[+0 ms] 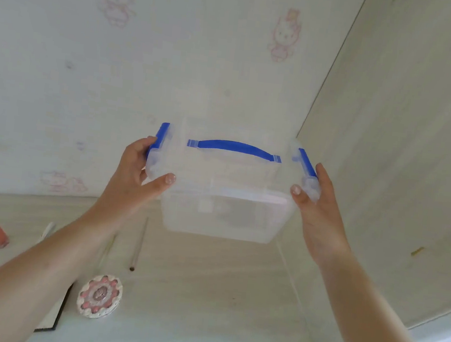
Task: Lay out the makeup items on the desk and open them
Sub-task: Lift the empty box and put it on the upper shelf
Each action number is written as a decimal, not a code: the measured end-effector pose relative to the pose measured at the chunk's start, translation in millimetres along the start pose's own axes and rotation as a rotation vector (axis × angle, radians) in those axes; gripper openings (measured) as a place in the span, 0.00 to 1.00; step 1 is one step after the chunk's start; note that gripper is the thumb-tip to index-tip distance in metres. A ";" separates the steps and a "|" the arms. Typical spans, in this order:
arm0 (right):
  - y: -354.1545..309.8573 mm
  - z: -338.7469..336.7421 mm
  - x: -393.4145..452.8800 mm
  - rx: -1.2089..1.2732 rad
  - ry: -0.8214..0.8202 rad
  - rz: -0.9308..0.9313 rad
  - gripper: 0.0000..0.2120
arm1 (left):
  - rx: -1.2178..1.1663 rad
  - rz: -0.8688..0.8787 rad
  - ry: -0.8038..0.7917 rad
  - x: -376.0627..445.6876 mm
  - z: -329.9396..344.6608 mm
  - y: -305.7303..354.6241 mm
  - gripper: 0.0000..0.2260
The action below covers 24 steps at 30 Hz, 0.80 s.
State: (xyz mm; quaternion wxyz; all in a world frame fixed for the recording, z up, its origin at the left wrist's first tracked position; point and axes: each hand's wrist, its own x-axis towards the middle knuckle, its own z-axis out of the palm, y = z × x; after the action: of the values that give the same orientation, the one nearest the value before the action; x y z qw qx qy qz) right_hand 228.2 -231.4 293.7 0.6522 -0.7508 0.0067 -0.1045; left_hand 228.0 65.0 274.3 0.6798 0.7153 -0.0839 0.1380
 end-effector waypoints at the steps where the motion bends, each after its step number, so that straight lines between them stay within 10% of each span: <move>1: -11.7 1.1 -0.7 0.001 -0.015 -0.035 0.44 | 0.005 0.036 -0.030 5.5 -4.9 9.2 0.33; 13: -123.3 -10.8 -4.9 -0.005 -0.049 -0.384 0.49 | 0.179 0.344 0.034 22.3 -19.0 138.3 0.48; 24: -222.6 -47.7 -16.5 -0.022 0.006 -0.682 0.44 | 0.060 0.600 0.232 -7.3 5.3 254.9 0.40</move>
State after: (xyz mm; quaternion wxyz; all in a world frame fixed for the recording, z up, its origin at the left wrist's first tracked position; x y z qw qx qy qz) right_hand 176.1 -242.5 515.7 0.5716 -0.7164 -0.2419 -0.3186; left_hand 143.1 43.5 513.9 0.5924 0.6580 -0.2087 0.4154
